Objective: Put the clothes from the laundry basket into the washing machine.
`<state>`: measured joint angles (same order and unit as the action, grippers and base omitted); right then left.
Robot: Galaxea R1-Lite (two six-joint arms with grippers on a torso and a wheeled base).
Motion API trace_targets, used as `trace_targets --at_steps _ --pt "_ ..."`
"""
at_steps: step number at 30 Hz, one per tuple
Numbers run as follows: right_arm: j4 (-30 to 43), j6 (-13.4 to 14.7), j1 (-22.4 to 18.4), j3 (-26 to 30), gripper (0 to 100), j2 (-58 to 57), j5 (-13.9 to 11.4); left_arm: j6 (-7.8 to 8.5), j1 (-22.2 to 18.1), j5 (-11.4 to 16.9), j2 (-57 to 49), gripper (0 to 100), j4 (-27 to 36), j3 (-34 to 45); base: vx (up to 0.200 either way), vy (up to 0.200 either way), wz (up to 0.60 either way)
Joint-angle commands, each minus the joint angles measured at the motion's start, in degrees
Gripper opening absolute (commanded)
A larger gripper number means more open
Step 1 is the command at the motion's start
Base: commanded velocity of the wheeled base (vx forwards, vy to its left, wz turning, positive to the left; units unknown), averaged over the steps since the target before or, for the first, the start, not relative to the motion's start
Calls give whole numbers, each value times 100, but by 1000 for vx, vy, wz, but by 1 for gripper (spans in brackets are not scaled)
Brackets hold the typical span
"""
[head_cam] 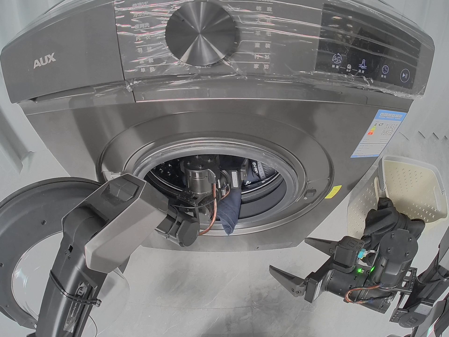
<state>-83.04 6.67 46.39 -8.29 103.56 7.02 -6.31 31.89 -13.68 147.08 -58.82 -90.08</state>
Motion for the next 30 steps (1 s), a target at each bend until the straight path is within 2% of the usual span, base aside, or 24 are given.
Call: trace_targets --at_steps 1,2,3,5,9,14,15,21,26,28,30 --pt "-1 1 11 3 100 6 1 51 221 76 -593 100 213 922 0 0 0" --pt "-1 1 11 3 100 6 1 51 221 76 -593 100 213 922 0 0 0" --pt "-1 1 11 3 100 6 1 157 283 102 -619 100 213 1256 0 0 0" --pt "-1 1 11 3 100 6 1 245 300 164 -602 100 204 1423 0 0 0" --pt "-1 1 11 3 100 -2 1 297 247 164 -461 100 213 1475 0 0 0" --pt "-1 1 11 3 100 -2 1 464 160 164 -311 100 178 1519 0 0 0" --pt "-1 1 11 3 100 -2 1 473 151 164 -294 0 178 1511 0 0 0" --pt "-1 1 11 3 100 6 1 456 142 164 -311 0 187 1405 0 0 0" --pt "-1 10 11 3 100 6 1 377 124 146 -276 0 178 930 0 0 0" --pt "-1 1 11 3 100 6 1 315 80 129 -215 0 160 658 0 0 0" --pt "-1 1 11 3 100 6 1 183 37 49 -57 0 134 122 0 0 0"
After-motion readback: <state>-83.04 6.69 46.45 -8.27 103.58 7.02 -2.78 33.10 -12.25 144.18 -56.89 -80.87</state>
